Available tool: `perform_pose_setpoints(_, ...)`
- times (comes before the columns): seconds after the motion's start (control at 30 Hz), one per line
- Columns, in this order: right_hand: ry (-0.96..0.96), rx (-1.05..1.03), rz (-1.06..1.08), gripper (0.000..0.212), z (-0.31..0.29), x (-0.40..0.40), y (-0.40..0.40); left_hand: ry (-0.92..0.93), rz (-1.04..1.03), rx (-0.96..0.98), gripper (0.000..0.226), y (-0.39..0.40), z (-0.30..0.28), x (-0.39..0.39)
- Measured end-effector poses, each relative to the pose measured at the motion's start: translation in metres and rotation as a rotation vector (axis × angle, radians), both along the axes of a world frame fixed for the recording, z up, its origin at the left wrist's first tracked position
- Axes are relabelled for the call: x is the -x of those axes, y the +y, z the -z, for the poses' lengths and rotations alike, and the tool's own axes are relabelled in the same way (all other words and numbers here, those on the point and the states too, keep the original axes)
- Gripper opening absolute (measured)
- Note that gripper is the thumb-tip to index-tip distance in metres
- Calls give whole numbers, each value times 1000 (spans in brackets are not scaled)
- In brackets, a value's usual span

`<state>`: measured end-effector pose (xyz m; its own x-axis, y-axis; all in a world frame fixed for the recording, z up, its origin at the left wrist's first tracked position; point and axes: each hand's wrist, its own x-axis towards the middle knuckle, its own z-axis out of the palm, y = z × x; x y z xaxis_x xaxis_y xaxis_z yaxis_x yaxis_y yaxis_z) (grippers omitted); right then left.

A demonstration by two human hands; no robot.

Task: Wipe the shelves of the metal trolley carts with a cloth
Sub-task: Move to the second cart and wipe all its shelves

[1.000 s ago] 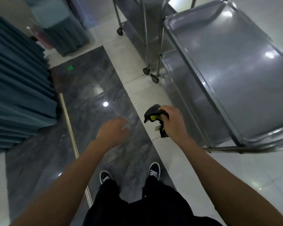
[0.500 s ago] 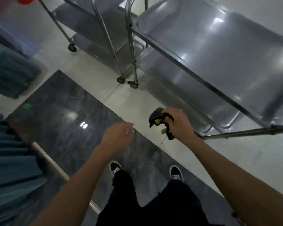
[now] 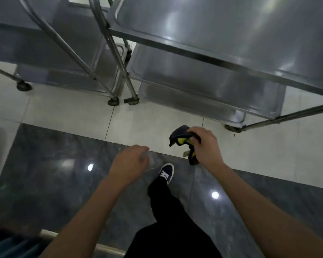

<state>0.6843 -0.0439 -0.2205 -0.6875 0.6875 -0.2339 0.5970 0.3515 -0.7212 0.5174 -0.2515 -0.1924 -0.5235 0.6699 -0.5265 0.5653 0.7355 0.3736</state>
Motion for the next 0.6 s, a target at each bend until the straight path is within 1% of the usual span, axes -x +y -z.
perform_pose_setpoints(0.07,-18,11,37,30,29,24,3,-15,12,26,37,6,28,31)
perform_pose_setpoints(0.17,-45,45,101,30,63,54,4,-43,34,7,38,18,61,72)
perform_pose_setpoints(0.33,-56,2,170,30,112,97,1,-19,137,-41,38,35,113,128)
perform_pose_setpoints(0.5,-62,-40,241,29,177,138,-10,-14,217,-73,39,36,189,198)
perform_pose_setpoints(0.6,-68,-45,309,31,214,161,-20,-14,284,-46,43,29,233,228)
